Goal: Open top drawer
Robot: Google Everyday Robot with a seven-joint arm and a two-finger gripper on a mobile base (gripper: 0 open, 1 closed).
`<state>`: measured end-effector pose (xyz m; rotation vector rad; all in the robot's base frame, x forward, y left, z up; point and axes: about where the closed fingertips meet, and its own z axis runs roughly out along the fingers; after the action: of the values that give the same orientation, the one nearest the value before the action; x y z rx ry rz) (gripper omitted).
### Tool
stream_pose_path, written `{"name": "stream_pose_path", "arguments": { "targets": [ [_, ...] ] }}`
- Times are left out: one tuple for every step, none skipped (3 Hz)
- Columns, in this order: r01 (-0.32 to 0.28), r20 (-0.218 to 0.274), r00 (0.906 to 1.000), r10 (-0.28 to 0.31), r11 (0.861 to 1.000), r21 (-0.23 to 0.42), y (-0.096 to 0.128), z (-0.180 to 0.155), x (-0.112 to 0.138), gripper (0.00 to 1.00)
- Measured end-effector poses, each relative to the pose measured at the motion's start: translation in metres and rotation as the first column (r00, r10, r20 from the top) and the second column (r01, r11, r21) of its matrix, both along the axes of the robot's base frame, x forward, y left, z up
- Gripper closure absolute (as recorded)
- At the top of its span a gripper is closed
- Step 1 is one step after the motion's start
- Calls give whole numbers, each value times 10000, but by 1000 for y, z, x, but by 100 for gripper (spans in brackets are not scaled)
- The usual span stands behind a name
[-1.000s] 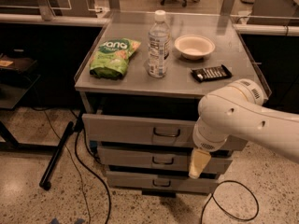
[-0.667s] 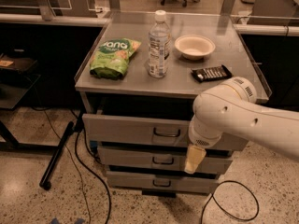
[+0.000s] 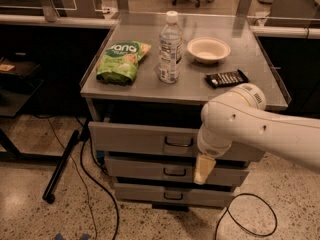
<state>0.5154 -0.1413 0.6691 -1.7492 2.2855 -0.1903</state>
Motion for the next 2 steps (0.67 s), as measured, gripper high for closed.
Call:
{"name": "stream_pose_path", "arguments": {
  "targets": [
    [-238,68,9997,239,9996,-126,6,-6,11,0],
    [-401,17,9992,401,9990,-215,11,-17,19,0]
  ]
}}
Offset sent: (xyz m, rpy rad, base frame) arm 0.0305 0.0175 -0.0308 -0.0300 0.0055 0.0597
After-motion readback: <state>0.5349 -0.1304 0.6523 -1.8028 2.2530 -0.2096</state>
